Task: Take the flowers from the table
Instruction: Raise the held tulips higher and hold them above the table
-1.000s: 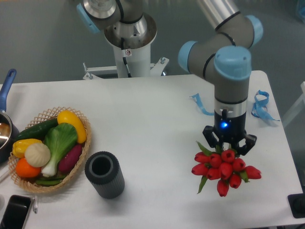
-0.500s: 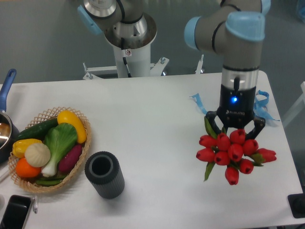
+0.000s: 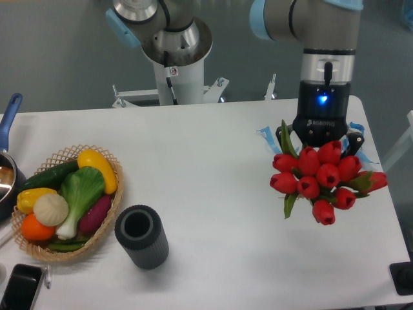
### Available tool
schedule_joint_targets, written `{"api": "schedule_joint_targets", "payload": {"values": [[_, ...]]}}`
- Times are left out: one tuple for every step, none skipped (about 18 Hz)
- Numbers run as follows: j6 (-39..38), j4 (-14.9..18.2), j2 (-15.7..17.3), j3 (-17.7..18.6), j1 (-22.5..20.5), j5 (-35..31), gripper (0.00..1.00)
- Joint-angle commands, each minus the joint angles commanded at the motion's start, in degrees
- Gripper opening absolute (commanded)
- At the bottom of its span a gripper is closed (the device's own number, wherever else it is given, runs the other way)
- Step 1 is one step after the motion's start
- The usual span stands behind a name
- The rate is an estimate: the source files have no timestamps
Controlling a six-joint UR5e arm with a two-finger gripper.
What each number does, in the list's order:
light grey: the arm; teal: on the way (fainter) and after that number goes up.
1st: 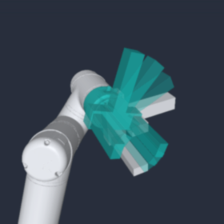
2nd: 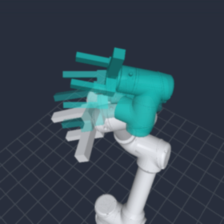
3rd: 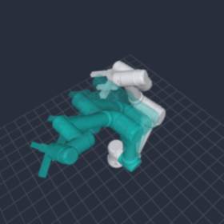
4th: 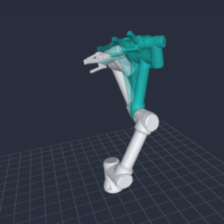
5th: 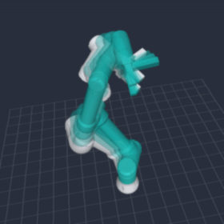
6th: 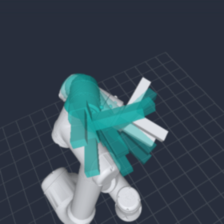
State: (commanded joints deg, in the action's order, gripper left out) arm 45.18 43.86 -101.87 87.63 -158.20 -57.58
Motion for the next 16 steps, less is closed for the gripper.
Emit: {"api": "schedule_joint_targets", "payload": {"values": [[-0.96,0.00,0.18,-0.09,-1.22,2.53,0.40],[-1.58,0.00,0.18,-0.09,-1.67,4.82,0.40],[-2.02,0.00,0.18,-0.26,-1.85,6.93,0.40],[-2.29,0.00,0.18,-0.44,-2.20,8.35,0.40],[-2.46,0.00,0.18,-0.53,-2.20,9.49,0.40],[-2.73,0.00,0.09,-0.79,-2.11,10.46,0.40],[-2.73,0.00,-0.08,-0.88,-2.03,11.34,0.40],[-2.82,0.00,-0.26,-1.23,-1.85,11.96,0.40],[-2.90,0.00,-0.35,-1.32,-1.76,12.31,0.40],[-3.16,0.00,-0.35,-1.32,-1.68,12.32,0.40],[-3.17,0.00,-0.44,-1.32,-1.67,12.32,0.40],[-3.17,0.00,-0.44,-1.23,-1.59,12.32,0.40],[-3.17,0.00,-0.52,-1.23,-1.59,12.32,0.40],[-3.17,0.00,-0.53,-1.32,-1.50,12.32,0.40],[-3.17,0.00,-0.53,-1.23,-1.50,12.32,0.40],[-3.17,0.00,-0.53,-1.15,-1.50,12.32,0.40]]}}
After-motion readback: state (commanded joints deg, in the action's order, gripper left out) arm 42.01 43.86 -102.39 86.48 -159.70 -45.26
